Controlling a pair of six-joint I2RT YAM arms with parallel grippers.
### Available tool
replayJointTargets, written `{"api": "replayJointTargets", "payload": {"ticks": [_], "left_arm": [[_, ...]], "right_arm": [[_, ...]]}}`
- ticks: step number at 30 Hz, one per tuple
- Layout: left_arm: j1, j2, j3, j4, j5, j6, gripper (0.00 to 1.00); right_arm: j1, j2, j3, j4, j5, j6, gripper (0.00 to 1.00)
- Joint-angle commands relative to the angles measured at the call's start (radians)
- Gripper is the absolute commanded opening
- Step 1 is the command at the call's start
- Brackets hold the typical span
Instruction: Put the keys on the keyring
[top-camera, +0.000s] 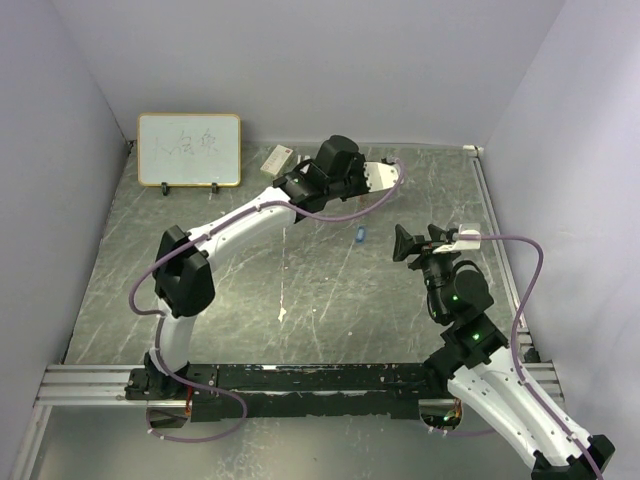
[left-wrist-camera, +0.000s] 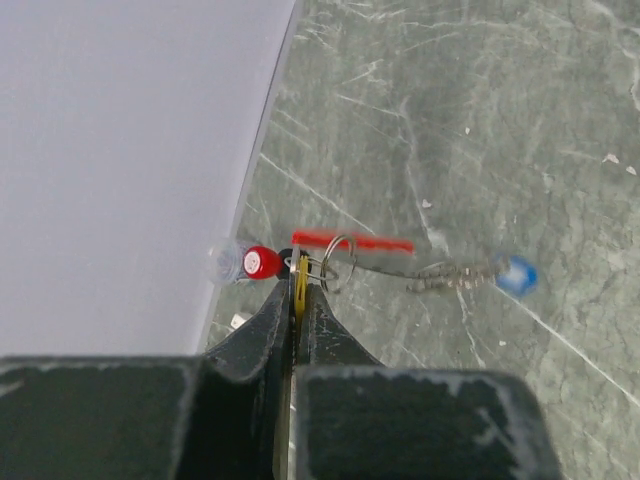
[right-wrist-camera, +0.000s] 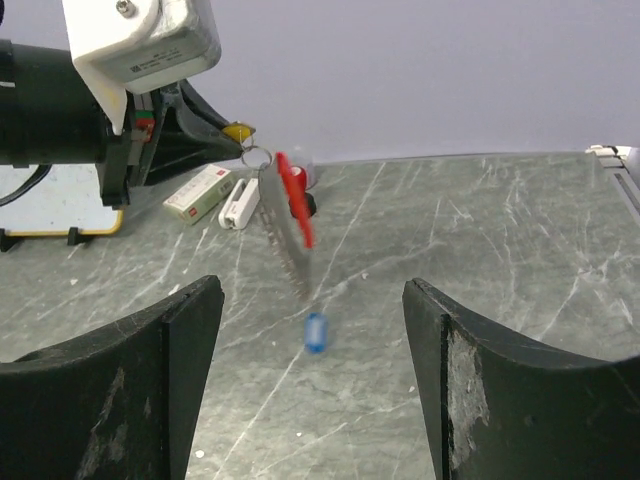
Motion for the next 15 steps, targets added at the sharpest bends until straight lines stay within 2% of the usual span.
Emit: {"api": "replayJointTargets", "payload": {"ticks": [1, 4, 11, 15], "left_arm": [[0.007, 0.006, 0.078, 0.045, 0.011, -0.002, 0.07], [0.024, -0.012, 0.024, 0.076, 0.021, -0.031, 0.07], [0.078, -0.101, -0.310, 0.225, 0.048, -0.131, 0.07], [0.099, -0.120, -0.450, 0.296, 0.039, -0.169, 0.07]], "right_arm": [[-0.004, -0.012, -0.011, -0.012, 0.026, 0.008, 0.73], [-0.004, -0.015, -0.015, -0.011, 0.025, 0.012, 0.73], [-0.003, -0.003, -0.024, -0.014, 0.010, 0.026, 0.74], [-0.003, 0.018, -0.026, -0.011, -0.007, 0.031, 0.74]]}}
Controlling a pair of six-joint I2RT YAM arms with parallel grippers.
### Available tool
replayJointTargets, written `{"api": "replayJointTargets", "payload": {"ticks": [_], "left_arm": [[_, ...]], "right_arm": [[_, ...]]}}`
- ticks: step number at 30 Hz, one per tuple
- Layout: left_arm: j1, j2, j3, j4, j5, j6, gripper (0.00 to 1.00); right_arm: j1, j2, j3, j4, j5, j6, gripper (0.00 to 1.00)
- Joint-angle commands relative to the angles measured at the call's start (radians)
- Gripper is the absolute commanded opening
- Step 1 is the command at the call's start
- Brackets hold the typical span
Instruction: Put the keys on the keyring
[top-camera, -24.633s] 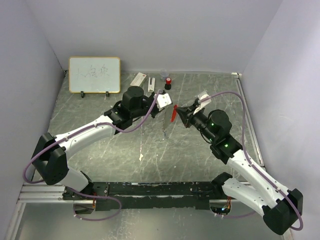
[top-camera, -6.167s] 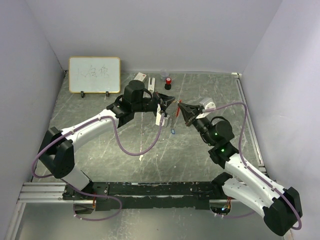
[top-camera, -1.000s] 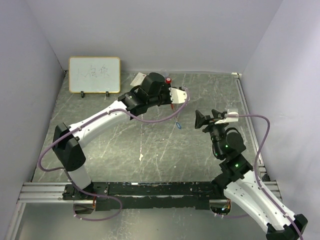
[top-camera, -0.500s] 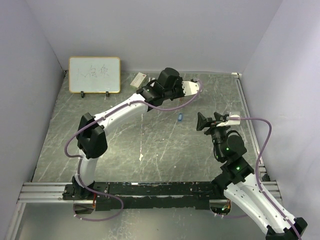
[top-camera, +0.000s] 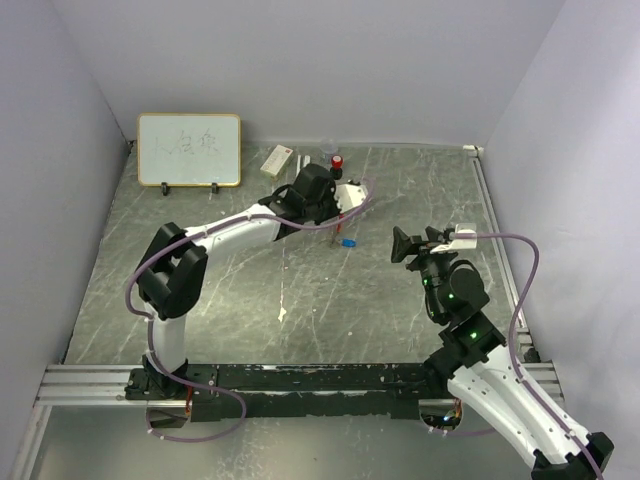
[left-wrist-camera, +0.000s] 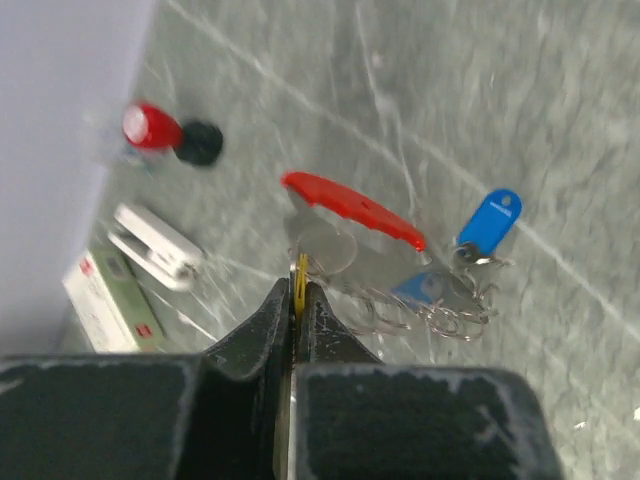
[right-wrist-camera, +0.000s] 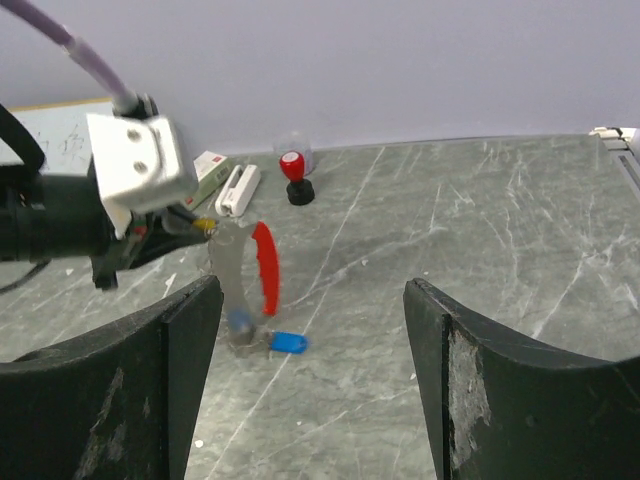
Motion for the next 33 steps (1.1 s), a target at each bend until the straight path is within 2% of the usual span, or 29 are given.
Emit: {"api": "replayJointTargets", "payload": {"ticks": [1, 11, 24, 25, 28, 31, 32, 33], "left_arm": [[0.026, -0.047, -0.122, 0.126, 0.008, -0.077, 0.07], [0.075, -0.108, -0.305, 0.196, -0.065, -0.138, 0.07], [0.137, -0.166, -0.454, 0.227, -0.125, -0.208, 0.09], [0.139, -0.171, -0.461, 0.230, -0.135, -0.211, 0.16], [0.142, -0.186, -0.480, 0.243, -0.175, -0.224, 0.49], [0.143, -0.217, -0.515, 0.293, -0.246, -0.258, 0.92], [0.142, -0.231, -0.530, 0.314, -0.275, -0.273, 0.99], [0.143, -0.244, -0.541, 0.332, -0.315, -0.294, 1.00]], "right_arm": [[-0.002, 0.016, -0.013, -0.002, -0.019, 0.015, 0.74], [-0.002, 0.040, -0.014, 0.007, -0.058, 0.035, 0.74], [-0.002, 0.082, -0.013, 0.023, -0.097, 0.060, 0.74], [-0.002, 0.086, -0.013, 0.025, -0.100, 0.063, 0.74], [-0.003, 0.099, -0.016, 0.037, -0.113, 0.074, 0.74], [-0.002, 0.111, -0.016, 0.046, -0.126, 0.083, 0.74], [-0.002, 0.115, -0.015, 0.046, -0.129, 0.085, 0.74], [-0.002, 0.119, -0.013, 0.046, -0.130, 0.088, 0.74]]}}
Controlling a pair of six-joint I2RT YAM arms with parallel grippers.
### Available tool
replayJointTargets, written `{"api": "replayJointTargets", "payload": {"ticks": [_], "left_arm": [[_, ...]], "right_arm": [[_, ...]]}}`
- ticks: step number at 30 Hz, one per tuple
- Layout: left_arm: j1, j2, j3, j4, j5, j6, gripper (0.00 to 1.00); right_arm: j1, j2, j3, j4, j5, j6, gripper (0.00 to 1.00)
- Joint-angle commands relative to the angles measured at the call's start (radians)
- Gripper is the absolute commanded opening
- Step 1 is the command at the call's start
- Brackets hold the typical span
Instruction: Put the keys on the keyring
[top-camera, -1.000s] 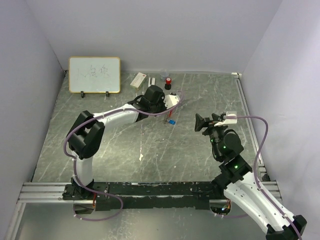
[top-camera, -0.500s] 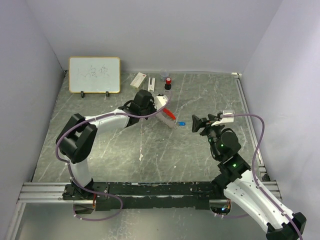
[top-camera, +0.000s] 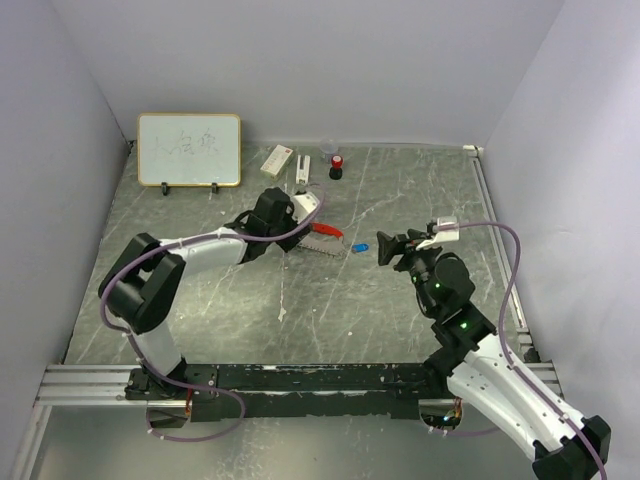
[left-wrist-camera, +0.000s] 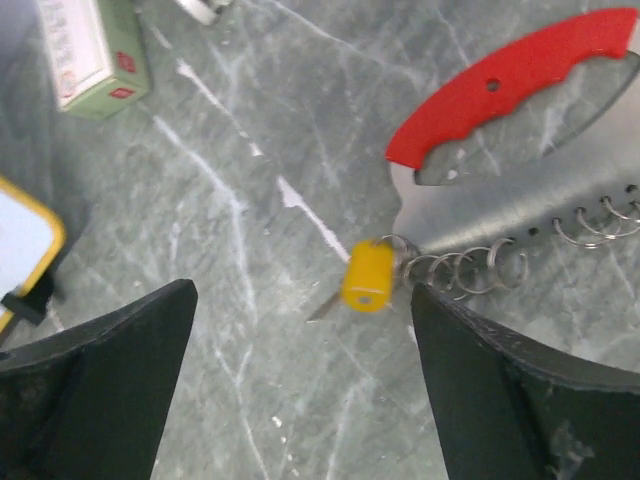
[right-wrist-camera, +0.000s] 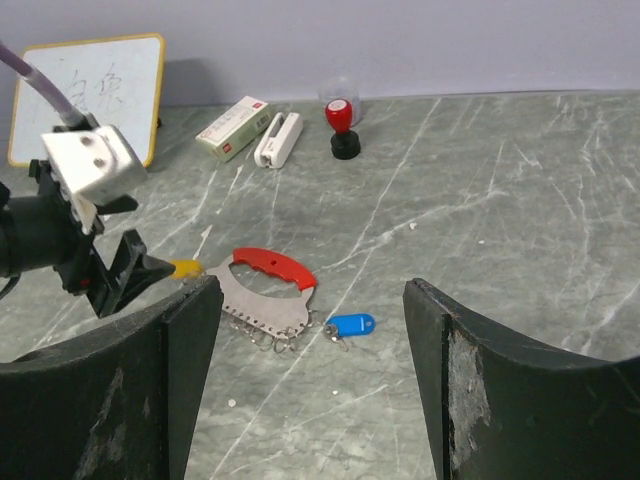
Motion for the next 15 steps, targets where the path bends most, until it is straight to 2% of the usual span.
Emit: {"api": "replayJointTargets", "payload": {"ticks": [1, 4, 7, 8, 10, 15], "left_arm": [[0.007, -0.090, -0.040, 0.123, -0.178, -0.101, 1.00], [0.029, -0.121, -0.004, 0.074, -0.340, -0.245, 1.00], [0.049, -0.144, 0.039, -0.021, -0.375, -0.362, 1.00], [0.051, -0.153, 0.047, -0.046, -0.367, -0.394, 1.00], [0.053, -0.184, 0.047, -0.071, -0.319, -0.446, 1.00], [0.054, -0.356, -0.031, -0.014, -0.166, -0.545, 1.00]], "right_arm": [[-0.002, 0.009, -0.003, 0.034, -0.020, 0.022, 0.74], [-0.002, 0.017, 0.007, 0.033, -0.036, 0.032, 0.74], [-0.003, 0.025, 0.010, 0.035, -0.049, 0.047, 0.78], [-0.003, 0.028, 0.007, 0.036, -0.046, 0.057, 0.83], [-0.002, 0.033, 0.000, 0.038, -0.031, 0.088, 0.99], [-0.002, 0.028, 0.028, -0.062, 0.059, 0.224, 1.00]]}}
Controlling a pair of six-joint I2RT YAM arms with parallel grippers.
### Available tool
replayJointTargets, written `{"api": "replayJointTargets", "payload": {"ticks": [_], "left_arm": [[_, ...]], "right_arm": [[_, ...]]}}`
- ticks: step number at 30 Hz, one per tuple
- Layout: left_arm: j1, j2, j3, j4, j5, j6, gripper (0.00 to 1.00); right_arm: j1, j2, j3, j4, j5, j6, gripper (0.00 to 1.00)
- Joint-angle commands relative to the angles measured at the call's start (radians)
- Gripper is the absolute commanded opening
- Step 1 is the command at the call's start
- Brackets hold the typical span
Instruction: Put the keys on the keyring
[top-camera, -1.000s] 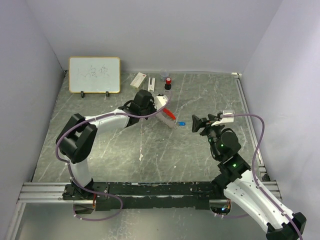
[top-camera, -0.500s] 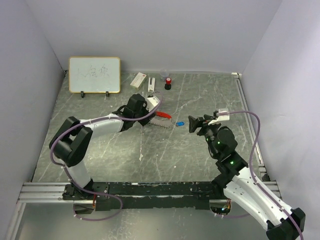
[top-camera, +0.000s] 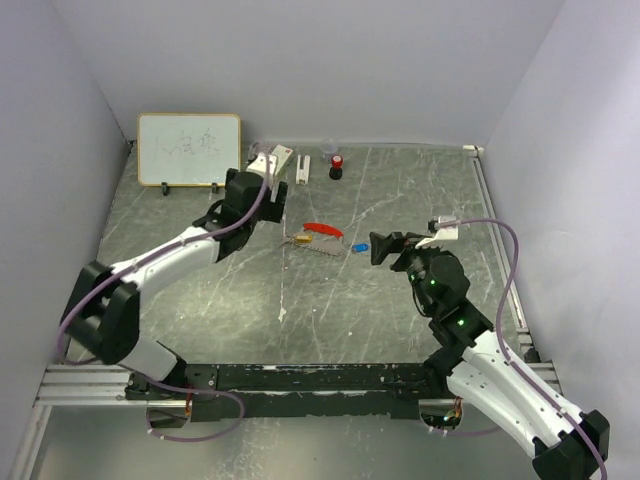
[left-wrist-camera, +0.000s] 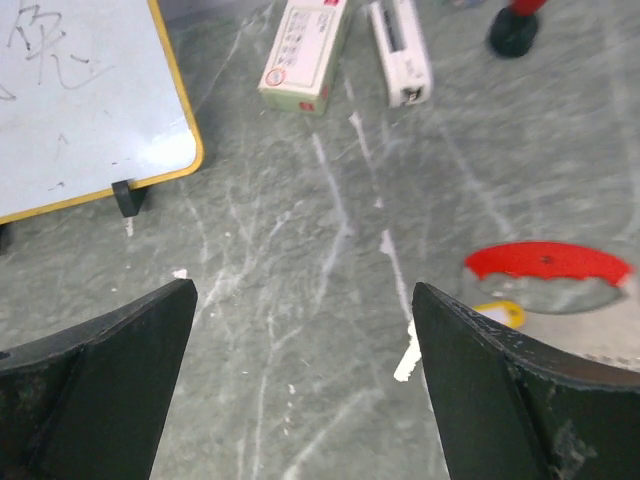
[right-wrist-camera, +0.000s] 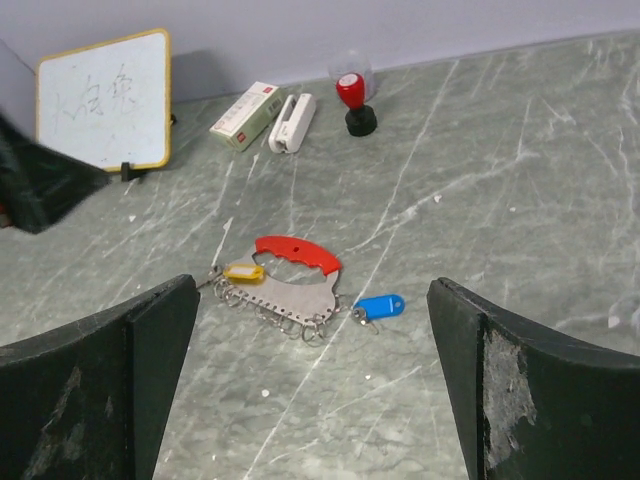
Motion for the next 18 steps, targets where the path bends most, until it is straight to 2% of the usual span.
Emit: {"api": "replayJointTargets", "payload": {"ticks": [1, 4, 8, 16, 18], "left_arm": [[-0.002, -0.180, -0.056, 0.040, 0.125, -0.153, 1.00], [-0.003, -0.279, -0.097, 0.076, 0.170, -0.181, 1.00], [-0.005, -0.359, -0.091, 0.020, 0.162, -0.205, 1.00], [-0.006, -0.473, -0.108, -0.024, 0.146, -0.217, 1.00], [-0.006, -0.480, -0.096, -0.035, 0.161, -0.220, 1.00]], "right_arm": [[-0.002, -0.019, 0.030, -0.087, 0.098, 0.140, 1.00], [-0.002, -0.053, 0.042, -0.194, 0.163, 0.209, 1.00], [-0.002, -0.076, 0.057, -0.297, 0.251, 0.317, 1.00], [-0.001, -0.010, 0.162, -0.522, 0.398, 0.587, 1.00], [-0.001, 0.015, 0.193, -0.566, 0.390, 0.577, 0.96]]}}
